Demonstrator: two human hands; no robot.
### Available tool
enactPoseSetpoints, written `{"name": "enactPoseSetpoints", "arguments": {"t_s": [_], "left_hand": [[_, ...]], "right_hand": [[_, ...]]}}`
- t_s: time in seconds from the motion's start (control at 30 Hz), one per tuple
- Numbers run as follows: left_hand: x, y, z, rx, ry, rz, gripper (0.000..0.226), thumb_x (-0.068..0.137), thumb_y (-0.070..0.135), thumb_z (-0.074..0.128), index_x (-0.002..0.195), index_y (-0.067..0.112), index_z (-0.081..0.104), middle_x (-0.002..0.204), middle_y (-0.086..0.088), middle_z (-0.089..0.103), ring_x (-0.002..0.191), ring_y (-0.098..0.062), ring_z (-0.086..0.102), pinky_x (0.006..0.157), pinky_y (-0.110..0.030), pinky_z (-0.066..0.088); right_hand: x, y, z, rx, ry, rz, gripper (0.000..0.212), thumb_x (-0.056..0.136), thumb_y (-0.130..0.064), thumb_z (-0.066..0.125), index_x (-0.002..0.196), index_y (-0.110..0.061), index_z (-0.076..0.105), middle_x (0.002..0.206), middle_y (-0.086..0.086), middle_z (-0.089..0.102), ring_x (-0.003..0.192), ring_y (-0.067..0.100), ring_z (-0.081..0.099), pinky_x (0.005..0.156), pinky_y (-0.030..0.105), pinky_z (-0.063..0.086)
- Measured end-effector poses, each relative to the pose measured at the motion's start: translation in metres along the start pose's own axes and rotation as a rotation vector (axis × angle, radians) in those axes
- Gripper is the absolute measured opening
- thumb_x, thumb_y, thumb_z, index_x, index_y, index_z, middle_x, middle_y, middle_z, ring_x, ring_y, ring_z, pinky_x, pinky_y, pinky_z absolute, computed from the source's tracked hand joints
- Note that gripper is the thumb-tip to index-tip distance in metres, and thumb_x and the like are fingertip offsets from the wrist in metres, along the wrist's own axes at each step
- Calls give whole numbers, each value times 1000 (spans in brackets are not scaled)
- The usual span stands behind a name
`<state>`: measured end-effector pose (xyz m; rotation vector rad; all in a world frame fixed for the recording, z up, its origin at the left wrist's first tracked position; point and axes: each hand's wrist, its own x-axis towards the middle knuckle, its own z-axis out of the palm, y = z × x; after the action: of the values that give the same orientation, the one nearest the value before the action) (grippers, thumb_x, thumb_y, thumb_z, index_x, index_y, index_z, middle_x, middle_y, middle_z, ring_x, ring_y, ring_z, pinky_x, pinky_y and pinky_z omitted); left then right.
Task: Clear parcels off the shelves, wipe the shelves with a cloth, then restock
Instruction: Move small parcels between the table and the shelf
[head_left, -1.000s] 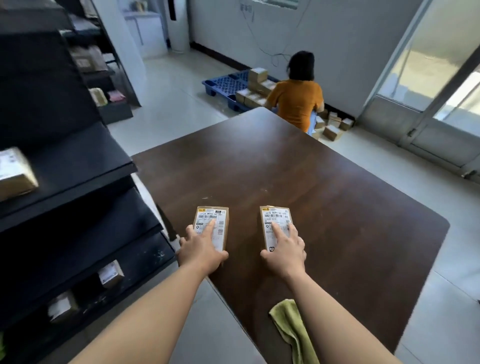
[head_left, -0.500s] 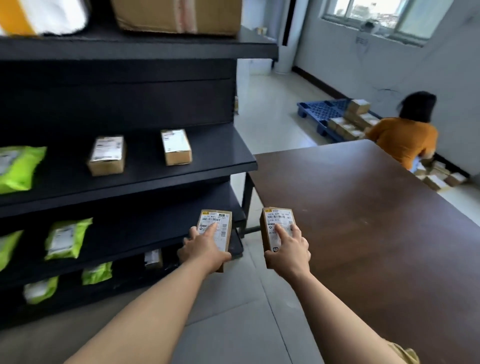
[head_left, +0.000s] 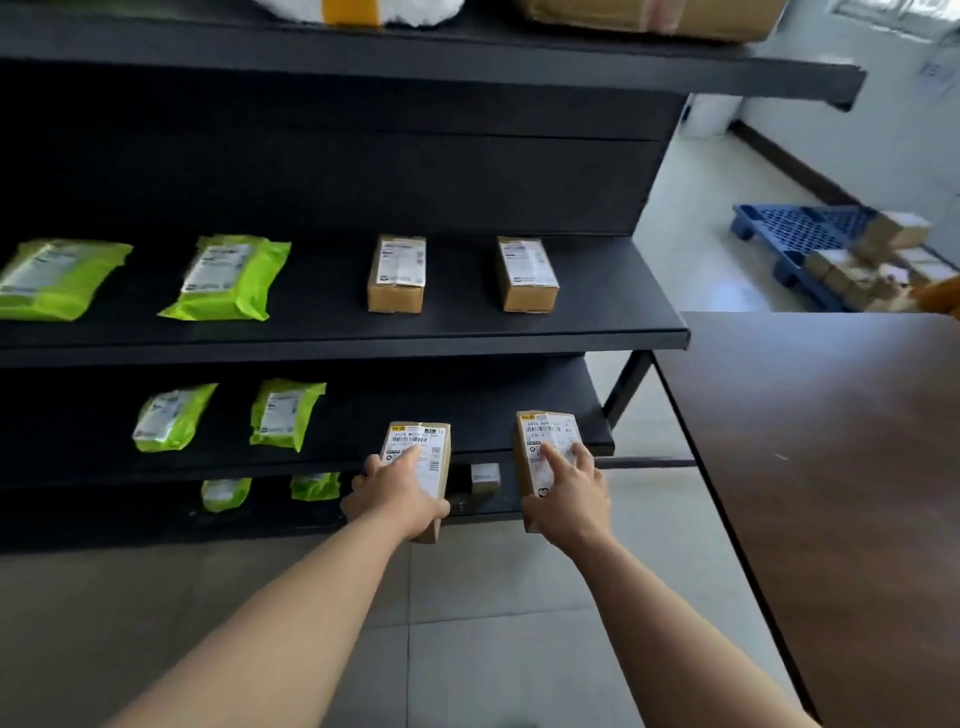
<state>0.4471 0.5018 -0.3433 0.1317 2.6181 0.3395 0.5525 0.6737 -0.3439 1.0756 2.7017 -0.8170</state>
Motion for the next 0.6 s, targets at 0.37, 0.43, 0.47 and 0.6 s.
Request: {"name": "enactPoseSetpoints", "arguments": {"t_s": [0.37, 0.43, 0.47, 0.6], "left_hand": [[116, -10, 29, -72, -3, -113, 89, 68, 53, 69, 143, 46, 23, 130, -2, 33, 102, -24, 50, 87, -37, 48], [141, -10, 38, -94, 11, -130, 86, 69, 53, 70, 142, 47, 25, 131, -3, 34, 103, -24, 51, 83, -35, 49], [156, -10, 46, -103, 16, -137, 87, 69, 53, 71, 143, 47, 25, 132, -4, 34, 106, -25, 50, 81, -34, 49], [205, -13, 69, -94, 20, -116, 92, 70, 55, 69, 146, 45, 20, 139, -7, 33, 117, -30, 46, 81, -36, 43]], "right_hand": [[118, -9, 61, -101, -67, -65, 64, 82, -35, 65, 138, -38, 34, 157, 3, 13, 132, 35, 27, 106, 46, 29], [143, -8, 74, -113, -67, -77, 63, 81, -36, 65, 136, -38, 35, 156, 3, 14, 130, 36, 28, 105, 45, 29], [156, -6, 83, -123, -67, -85, 63, 81, -37, 66, 136, -38, 35, 155, 3, 15, 130, 35, 29, 105, 45, 29], [202, -2, 115, -153, -65, -96, 68, 79, -36, 67, 138, -40, 34, 154, 2, 15, 129, 34, 30, 104, 44, 30]]}}
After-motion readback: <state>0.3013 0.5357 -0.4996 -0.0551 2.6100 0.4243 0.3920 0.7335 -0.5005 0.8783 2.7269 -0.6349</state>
